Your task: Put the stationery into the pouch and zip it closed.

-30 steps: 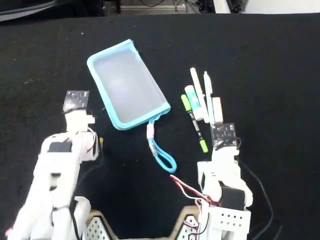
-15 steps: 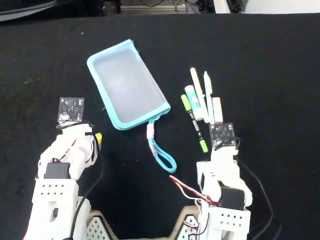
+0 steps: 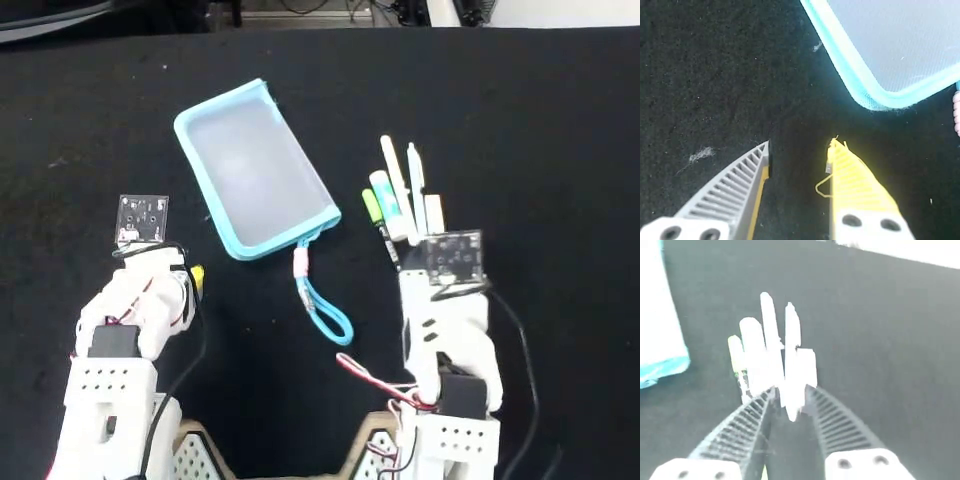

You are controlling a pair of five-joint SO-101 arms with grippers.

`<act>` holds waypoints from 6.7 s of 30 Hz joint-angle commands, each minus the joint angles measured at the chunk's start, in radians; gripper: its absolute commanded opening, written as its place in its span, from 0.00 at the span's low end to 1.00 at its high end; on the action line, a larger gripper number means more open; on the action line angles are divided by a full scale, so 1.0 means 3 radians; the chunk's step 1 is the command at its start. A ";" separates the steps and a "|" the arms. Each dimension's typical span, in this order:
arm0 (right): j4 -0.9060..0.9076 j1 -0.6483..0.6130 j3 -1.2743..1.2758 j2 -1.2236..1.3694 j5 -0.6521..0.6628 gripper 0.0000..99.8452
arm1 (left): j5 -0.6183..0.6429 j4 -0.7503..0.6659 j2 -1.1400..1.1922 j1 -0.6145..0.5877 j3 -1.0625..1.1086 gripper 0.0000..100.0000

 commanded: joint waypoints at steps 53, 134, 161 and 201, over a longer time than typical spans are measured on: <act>0.0261 -0.2276 -0.0964 0.2575 -0.0005 0.19 | 0.0005 -0.0210 -0.0087 0.0033 0.0100 0.19; -0.0143 -0.1539 -0.2524 0.4769 0.0169 0.16 | 0.0000 -0.0210 -0.0092 0.0018 0.0100 0.19; 0.0307 -0.0834 -0.2754 0.5219 0.0711 0.01 | 0.0000 -0.0210 -0.0092 0.0028 0.0100 0.19; -0.0107 -0.0962 -0.2263 0.4948 0.0864 0.18 | 0.0000 -0.0210 -0.0092 0.0013 0.0100 0.19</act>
